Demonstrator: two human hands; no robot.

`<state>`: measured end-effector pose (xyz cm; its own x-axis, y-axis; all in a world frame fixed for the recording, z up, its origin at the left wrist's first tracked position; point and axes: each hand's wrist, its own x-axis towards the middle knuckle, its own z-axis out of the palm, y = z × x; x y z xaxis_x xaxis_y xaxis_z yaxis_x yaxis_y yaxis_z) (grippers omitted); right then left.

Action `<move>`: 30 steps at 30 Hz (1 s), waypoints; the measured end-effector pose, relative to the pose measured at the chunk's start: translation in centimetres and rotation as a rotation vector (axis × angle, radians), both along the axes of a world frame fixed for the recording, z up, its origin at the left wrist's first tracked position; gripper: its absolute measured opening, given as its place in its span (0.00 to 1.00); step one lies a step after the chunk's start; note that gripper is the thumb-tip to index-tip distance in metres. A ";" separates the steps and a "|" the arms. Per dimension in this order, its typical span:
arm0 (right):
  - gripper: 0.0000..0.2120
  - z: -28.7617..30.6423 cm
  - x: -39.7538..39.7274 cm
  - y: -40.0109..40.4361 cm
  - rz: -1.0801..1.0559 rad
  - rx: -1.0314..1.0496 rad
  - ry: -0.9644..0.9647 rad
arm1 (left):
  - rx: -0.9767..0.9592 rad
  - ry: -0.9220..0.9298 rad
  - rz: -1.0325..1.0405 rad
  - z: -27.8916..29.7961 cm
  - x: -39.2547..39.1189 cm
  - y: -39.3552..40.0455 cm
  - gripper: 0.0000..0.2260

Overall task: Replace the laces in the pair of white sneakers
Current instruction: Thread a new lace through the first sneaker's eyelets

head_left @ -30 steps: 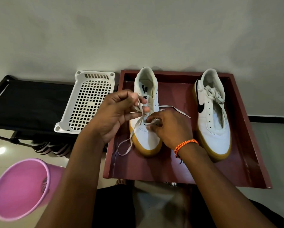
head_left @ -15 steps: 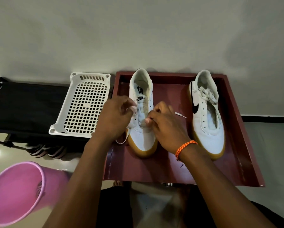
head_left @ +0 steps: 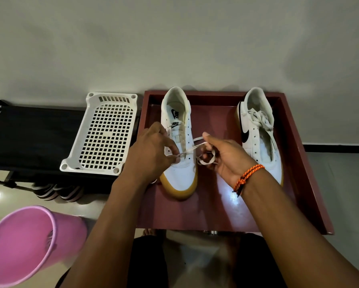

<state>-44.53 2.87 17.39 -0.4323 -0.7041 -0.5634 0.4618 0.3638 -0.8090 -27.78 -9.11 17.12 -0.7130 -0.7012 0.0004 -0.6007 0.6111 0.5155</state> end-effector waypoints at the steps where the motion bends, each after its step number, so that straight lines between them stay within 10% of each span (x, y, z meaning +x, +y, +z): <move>1: 0.21 0.0 -0.1 0.0 -0.033 0.020 -0.012 | 0.002 0.008 0.010 0.0 -0.1 0.1 0.06; 8: 0.15 -1.6 -0.3 0.3 0.083 0.246 1.204 | 0.006 0.059 -0.062 -0.5 0.1 -0.2 0.03; 15: 0.09 -1.3 0.4 -0.6 0.176 -0.158 1.030 | 0.351 0.313 -0.039 0.1 -0.7 -0.1 0.03; 22: 0.09 0.7 1.5 -0.5 0.243 -0.493 0.433 | 0.660 0.698 0.104 3.0 -1.1 0.9 0.13; 30: 0.13 0.7 -0.6 -0.1 0.070 -0.341 0.661 | 0.592 0.838 0.497 3.5 -0.2 -0.2 0.10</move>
<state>-45.17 2.75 18.05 -0.5530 -0.8315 0.0528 -0.1753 0.0541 -0.9830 -27.93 -9.28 20.61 -0.2879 -0.9544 -0.0793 -0.0389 -0.0711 0.9967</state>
